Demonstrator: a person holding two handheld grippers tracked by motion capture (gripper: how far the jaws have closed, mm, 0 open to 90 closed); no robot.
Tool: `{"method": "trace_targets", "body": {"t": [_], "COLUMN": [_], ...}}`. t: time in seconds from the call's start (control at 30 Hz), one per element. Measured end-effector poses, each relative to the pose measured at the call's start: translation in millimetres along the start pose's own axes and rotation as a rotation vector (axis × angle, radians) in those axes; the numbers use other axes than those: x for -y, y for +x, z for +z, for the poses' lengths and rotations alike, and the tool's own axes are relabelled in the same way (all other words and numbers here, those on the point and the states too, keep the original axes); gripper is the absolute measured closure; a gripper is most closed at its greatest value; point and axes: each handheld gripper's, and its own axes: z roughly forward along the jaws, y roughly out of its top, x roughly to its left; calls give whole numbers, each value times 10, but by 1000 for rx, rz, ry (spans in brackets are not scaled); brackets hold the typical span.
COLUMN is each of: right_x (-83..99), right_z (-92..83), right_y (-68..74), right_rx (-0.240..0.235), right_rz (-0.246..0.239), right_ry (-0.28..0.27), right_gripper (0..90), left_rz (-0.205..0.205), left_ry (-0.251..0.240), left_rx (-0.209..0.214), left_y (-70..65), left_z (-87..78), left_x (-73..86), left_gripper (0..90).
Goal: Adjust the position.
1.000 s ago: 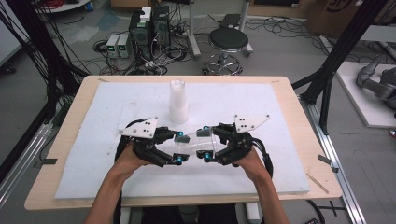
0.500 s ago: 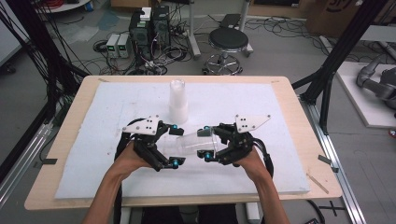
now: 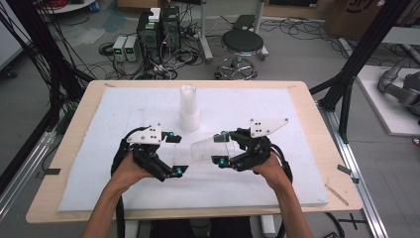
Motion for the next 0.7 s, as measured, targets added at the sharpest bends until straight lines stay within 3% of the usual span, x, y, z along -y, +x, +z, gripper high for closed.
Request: {"method": "trace_targets", "body": {"t": [0.2, 0.3, 0.37, 0.53, 0.7], "right_x": [-69, -110, -152, -241, -300], "right_z": [-23, -33, -31, -34, -15], "right_y": [-68, -105, -134, -216, -297], "right_rx": [106, 147, 198, 294, 349], "right_rz": [16, 18, 14, 19, 20], "right_ry": [141, 188, 252, 385, 485], "right_gripper": [306, 306, 306, 306, 311], "left_rz": [-57, -90, -111, -177, -232], "left_ry": [56, 65, 64, 33, 20], "left_rx": [-171, -254, -306, -402, -491], "left_y": [53, 82, 100, 151, 224], "left_z": [-143, -205, -251, -351, -432], "left_x": [180, 311, 388, 602, 841], "left_gripper": [21, 20, 21, 21, 21]}}
